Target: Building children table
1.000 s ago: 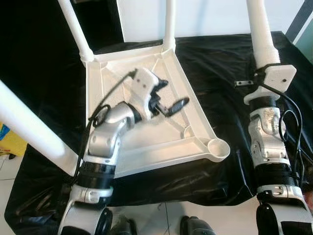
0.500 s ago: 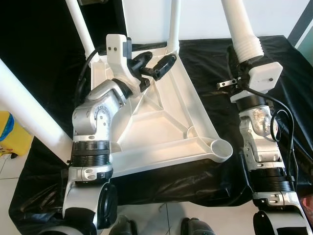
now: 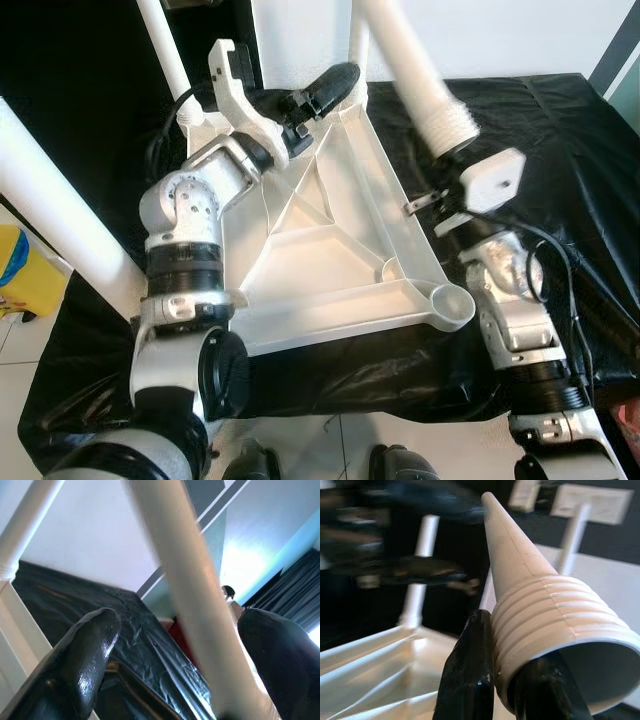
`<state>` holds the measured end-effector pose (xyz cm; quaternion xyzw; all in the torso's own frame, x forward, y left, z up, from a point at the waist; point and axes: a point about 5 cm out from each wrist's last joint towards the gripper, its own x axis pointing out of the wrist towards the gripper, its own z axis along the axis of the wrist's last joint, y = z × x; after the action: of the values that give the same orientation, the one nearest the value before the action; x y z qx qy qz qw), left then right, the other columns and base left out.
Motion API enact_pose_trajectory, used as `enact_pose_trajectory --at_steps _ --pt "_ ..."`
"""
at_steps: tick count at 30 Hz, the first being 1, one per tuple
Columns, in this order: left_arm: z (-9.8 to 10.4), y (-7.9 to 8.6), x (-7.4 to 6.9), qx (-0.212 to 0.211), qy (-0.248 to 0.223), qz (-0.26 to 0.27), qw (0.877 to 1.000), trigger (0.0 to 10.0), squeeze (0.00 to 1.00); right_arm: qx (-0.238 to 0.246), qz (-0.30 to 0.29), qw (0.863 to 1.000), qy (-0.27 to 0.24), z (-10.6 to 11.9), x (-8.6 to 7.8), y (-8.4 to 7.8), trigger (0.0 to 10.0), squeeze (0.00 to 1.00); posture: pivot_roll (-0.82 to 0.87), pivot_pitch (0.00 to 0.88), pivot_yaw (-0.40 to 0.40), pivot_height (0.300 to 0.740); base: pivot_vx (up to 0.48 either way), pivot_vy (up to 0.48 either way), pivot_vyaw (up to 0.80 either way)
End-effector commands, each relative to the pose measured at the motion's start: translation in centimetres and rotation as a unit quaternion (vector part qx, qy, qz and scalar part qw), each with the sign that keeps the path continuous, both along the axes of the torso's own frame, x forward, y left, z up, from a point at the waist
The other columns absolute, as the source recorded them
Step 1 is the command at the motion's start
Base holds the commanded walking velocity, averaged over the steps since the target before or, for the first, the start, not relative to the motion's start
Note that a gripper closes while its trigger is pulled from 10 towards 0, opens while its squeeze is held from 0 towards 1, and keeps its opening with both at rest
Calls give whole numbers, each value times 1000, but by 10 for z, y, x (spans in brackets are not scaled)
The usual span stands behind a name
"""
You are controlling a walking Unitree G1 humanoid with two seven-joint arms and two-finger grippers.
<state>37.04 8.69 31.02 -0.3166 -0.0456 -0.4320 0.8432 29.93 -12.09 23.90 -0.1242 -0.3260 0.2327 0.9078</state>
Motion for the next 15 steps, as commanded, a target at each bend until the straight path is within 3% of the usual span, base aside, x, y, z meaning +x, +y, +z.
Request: enact_pose_trajectory --at_steps 1,15 --pt "0 1 3 -2 6 5 1000 10000 0 -2 18 1000 -9 4 -5 4 10000 0 -91 78 25 740 0 0 0" --pt "7 9 19 -2 33 34 999 10000 0 -33 52 998 20 -14 -16 12 10000 0 -97 85 40 740 0 0 0"
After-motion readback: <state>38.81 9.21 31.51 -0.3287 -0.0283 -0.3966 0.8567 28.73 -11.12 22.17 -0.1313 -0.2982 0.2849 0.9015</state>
